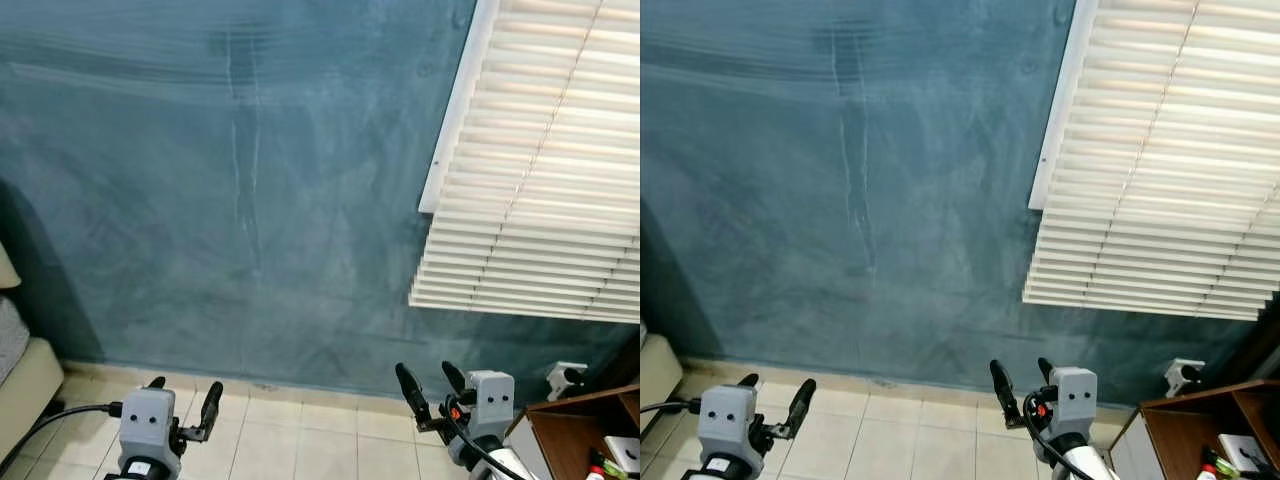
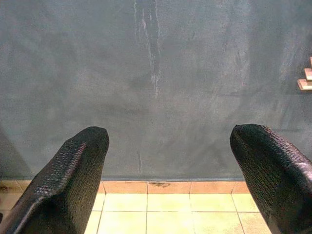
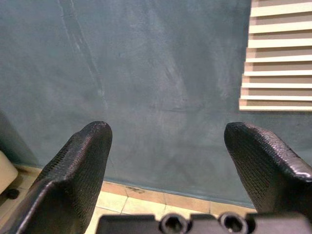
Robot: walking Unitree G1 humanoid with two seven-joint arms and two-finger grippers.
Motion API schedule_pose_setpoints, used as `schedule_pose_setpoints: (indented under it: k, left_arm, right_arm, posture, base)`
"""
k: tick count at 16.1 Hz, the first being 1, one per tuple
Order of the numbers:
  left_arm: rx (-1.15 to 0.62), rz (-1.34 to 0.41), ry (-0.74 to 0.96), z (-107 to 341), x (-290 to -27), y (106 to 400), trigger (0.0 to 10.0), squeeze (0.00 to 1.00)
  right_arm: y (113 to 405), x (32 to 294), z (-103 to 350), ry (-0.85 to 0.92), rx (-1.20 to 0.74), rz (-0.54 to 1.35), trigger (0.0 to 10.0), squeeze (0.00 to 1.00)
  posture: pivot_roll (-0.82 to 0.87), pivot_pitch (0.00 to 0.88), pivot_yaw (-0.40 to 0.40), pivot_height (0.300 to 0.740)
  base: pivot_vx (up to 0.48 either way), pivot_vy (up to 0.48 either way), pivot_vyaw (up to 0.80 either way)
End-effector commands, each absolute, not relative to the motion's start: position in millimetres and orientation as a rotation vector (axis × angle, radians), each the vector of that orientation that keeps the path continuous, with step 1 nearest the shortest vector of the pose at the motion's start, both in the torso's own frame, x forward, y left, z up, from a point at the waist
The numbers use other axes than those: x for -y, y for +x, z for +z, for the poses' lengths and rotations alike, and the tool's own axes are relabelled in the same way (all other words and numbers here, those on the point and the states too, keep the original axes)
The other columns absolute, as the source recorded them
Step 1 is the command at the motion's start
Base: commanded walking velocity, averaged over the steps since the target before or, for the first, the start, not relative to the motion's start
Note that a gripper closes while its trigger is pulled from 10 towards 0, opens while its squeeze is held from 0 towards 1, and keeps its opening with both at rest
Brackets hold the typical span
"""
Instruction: Clean up the room
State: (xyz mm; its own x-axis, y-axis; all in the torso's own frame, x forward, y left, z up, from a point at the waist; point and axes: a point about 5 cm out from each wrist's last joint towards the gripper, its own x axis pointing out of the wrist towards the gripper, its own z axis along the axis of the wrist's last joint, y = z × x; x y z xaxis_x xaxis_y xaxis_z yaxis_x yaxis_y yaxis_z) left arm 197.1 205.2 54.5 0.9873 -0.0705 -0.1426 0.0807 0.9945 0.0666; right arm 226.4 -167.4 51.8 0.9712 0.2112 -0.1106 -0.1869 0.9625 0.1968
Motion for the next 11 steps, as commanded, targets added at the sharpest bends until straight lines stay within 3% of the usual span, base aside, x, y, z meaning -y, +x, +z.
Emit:
schedule_pose_setpoints:
  k: [1,11]
  left_arm:
    - [-0.122,-0.098,0.076,59.6,-201.1,201.8,10.0,0.0]
    - [-0.122,-0.098,0.076,59.6,-201.1,201.8,10.0,0.0]
  right_arm:
    - [227.1,170.2,55.8,0.177,-0.123,0.198,10.0,0.0]
    - [227.1,170.2,55.8,0.177,-0.123,0.198,10.0,0.0]
  posture:
    - [0.08,0.0,-0.081,0.74]
    - [0.08,0.0,-0.081,0.74]
  base:
    - [0.0,0.0,0.0]
    - [0.0,0.0,0.0]
